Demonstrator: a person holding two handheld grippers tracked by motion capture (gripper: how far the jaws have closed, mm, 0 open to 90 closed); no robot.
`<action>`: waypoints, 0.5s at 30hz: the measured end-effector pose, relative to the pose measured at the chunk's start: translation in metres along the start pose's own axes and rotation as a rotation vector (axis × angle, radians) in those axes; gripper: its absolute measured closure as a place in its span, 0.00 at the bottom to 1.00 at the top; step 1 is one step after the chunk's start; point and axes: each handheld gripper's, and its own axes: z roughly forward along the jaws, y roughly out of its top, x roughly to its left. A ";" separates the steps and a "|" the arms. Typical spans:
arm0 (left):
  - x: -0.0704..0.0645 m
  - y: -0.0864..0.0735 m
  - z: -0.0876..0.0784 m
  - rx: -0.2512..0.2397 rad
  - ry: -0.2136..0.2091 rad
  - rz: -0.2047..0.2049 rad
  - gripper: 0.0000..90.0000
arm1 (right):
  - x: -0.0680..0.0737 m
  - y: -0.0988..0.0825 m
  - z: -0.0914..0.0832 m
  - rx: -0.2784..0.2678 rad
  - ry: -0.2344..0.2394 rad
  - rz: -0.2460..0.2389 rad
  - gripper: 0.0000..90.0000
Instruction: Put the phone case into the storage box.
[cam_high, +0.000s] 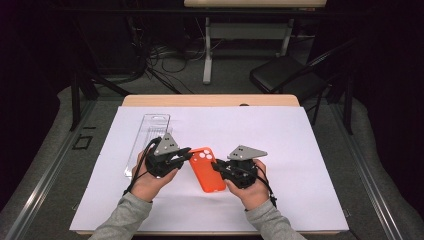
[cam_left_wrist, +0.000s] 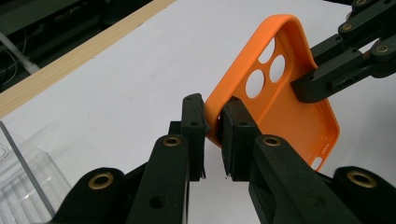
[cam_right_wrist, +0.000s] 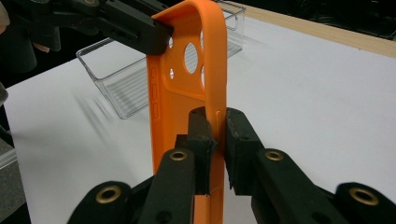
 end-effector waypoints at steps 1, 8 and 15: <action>0.000 0.000 0.000 -0.001 0.002 -0.003 0.90 | 0.000 0.000 0.000 0.000 0.001 0.001 0.91; 0.000 0.000 0.000 0.003 0.002 -0.004 0.90 | 0.000 0.000 0.001 -0.001 0.009 0.002 0.90; 0.002 -0.001 0.001 0.005 0.004 -0.020 0.90 | -0.001 -0.001 0.001 -0.003 0.016 0.007 0.88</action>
